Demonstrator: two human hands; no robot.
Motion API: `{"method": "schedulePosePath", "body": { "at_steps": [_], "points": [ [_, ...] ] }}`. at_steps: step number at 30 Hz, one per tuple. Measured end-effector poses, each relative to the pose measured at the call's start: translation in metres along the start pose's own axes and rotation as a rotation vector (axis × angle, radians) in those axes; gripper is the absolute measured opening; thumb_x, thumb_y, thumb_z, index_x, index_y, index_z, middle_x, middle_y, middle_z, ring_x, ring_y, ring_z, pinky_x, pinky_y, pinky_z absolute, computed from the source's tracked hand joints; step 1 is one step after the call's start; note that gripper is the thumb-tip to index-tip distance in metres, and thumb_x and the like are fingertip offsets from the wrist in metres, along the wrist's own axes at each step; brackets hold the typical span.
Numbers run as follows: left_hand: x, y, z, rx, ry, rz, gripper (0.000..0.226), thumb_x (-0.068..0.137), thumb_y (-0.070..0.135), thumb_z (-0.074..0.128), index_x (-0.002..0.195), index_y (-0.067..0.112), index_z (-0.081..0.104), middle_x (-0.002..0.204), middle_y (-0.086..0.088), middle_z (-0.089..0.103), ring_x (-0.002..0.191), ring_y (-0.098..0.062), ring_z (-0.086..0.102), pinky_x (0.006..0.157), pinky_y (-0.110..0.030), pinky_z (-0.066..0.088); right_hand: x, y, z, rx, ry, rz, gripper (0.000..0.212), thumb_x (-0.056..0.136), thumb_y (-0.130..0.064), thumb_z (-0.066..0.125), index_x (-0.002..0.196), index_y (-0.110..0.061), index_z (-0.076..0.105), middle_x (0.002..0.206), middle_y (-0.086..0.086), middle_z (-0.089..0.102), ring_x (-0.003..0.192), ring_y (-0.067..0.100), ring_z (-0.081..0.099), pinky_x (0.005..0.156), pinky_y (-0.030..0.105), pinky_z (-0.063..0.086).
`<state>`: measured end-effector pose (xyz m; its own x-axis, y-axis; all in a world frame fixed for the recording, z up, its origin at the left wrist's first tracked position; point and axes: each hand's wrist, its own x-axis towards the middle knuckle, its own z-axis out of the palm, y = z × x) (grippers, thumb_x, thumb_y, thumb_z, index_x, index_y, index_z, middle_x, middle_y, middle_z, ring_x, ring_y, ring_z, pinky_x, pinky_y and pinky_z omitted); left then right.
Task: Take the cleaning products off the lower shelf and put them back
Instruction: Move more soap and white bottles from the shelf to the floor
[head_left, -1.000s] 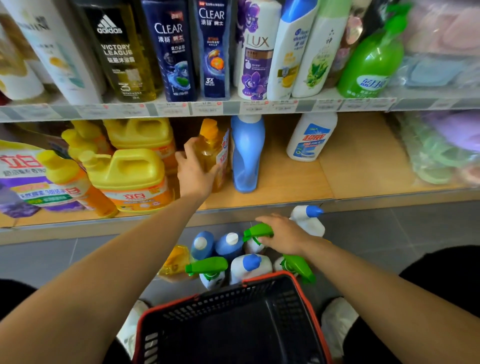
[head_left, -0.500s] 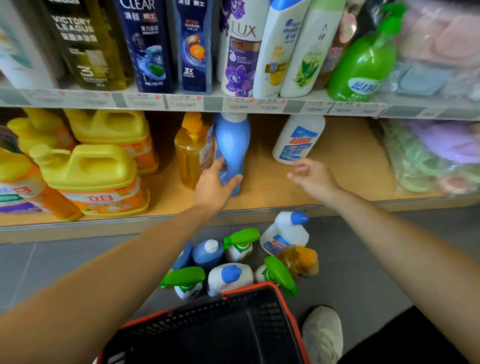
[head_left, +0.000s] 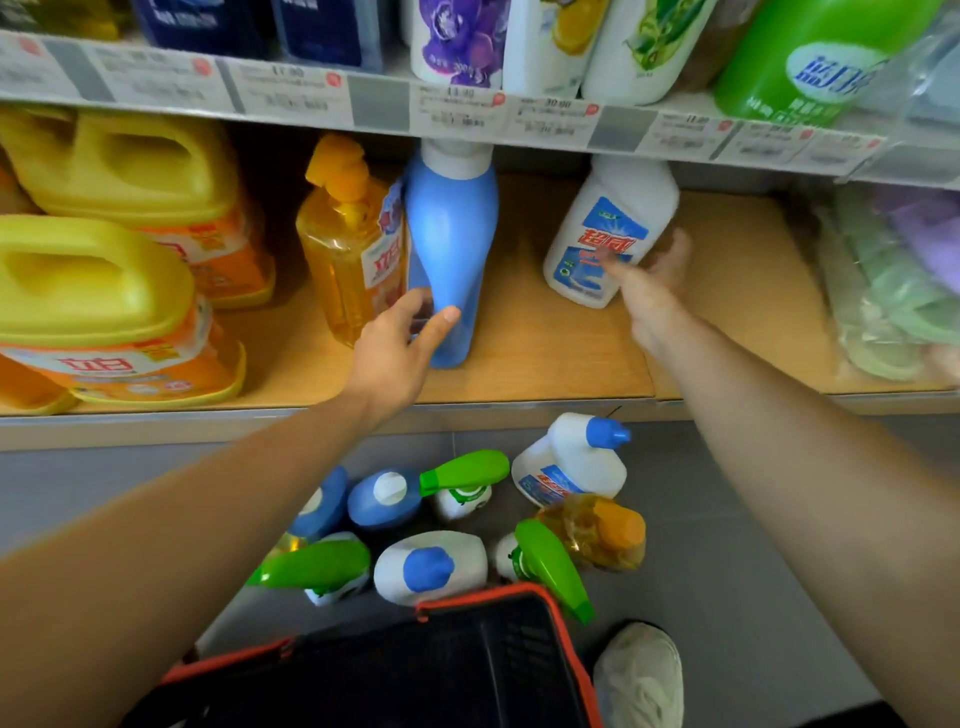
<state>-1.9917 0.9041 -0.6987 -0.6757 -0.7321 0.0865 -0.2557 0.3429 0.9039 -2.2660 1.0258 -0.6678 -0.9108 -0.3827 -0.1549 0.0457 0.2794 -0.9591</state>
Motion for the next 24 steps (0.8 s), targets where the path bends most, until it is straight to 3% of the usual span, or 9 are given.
{"method": "schedulePosePath", "body": {
  "at_steps": [3, 6, 10, 14, 19, 22, 24],
  "points": [
    [0.000, -0.001, -0.001, -0.005, 0.001, 0.013, 0.017, 0.100, 0.043, 0.057, 0.090, 0.029, 0.057, 0.082, 0.016, 0.061, 0.079, 0.007, 0.057, 0.069, -0.013, 0.040, -0.008, 0.008, 0.011, -0.015, 0.086, -0.079, 0.076, 0.069, -0.024, 0.090, 0.129, -0.020, 0.043, 0.107, -0.002, 0.064, 0.084, 0.002, 0.071, 0.060, 0.015, 0.057],
    [0.000, -0.001, -0.002, -0.011, 0.000, 0.032, 0.018, 0.100, 0.045, 0.056, 0.094, 0.029, 0.060, 0.085, 0.016, 0.064, 0.083, 0.003, 0.059, 0.072, -0.022, 0.045, -0.008, -0.003, 0.023, -0.043, 0.054, -0.143, 0.086, 0.063, -0.026, 0.093, 0.133, -0.023, 0.042, 0.119, -0.004, 0.064, 0.100, 0.010, 0.068, 0.078, 0.029, 0.060],
    [0.000, 0.002, -0.005, 0.003, -0.027, 0.002, 0.020, 0.100, 0.046, 0.056, 0.096, 0.027, 0.062, 0.083, 0.019, 0.062, 0.079, 0.005, 0.056, 0.069, -0.021, 0.041, -0.012, -0.013, 0.031, -0.158, 0.047, -0.195, 0.070, 0.061, -0.026, 0.094, 0.117, -0.022, 0.053, 0.114, -0.004, 0.067, 0.100, 0.015, 0.067, 0.085, 0.040, 0.060],
    [-0.001, 0.009, -0.010, -0.006, -0.071, -0.040, 0.016, 0.101, 0.041, 0.056, 0.096, 0.028, 0.062, 0.083, 0.020, 0.061, 0.081, 0.006, 0.056, 0.068, -0.014, 0.039, -0.036, -0.007, 0.022, -0.194, -0.026, -0.217, 0.063, 0.061, -0.021, 0.094, 0.110, -0.028, 0.055, 0.108, -0.009, 0.067, 0.096, 0.007, 0.067, 0.073, 0.029, 0.058],
    [-0.009, 0.030, -0.019, 0.164, -0.084, -0.180, 0.028, 0.102, 0.040, 0.054, 0.113, 0.021, 0.072, 0.104, -0.005, 0.071, 0.104, -0.027, 0.064, 0.085, -0.033, 0.050, -0.072, -0.005, 0.011, -0.241, -0.140, -0.209, 0.061, 0.057, -0.010, 0.095, 0.101, -0.028, 0.058, 0.097, -0.013, 0.069, 0.087, 0.003, 0.067, 0.066, 0.022, 0.057],
    [-0.023, 0.048, -0.037, 0.263, -0.013, -0.193, 0.031, 0.099, 0.048, 0.055, 0.094, 0.026, 0.076, 0.089, -0.004, 0.071, 0.093, -0.031, 0.065, 0.072, -0.034, 0.047, -0.094, -0.016, 0.000, -0.324, -0.232, -0.249, 0.063, 0.056, -0.010, 0.096, 0.103, -0.027, 0.057, 0.095, -0.017, 0.065, 0.083, -0.006, 0.063, 0.061, 0.011, 0.050],
    [-0.029, 0.063, -0.047, 0.223, -0.025, -0.128, 0.025, 0.098, 0.045, 0.059, 0.092, 0.026, 0.074, 0.083, 0.001, 0.069, 0.088, -0.026, 0.066, 0.069, -0.032, 0.045, -0.109, -0.027, -0.009, -0.382, -0.296, -0.307, 0.065, 0.057, -0.010, 0.095, 0.107, -0.026, 0.057, 0.097, -0.016, 0.064, 0.086, -0.005, 0.062, 0.061, 0.007, 0.048]
  ]
}}
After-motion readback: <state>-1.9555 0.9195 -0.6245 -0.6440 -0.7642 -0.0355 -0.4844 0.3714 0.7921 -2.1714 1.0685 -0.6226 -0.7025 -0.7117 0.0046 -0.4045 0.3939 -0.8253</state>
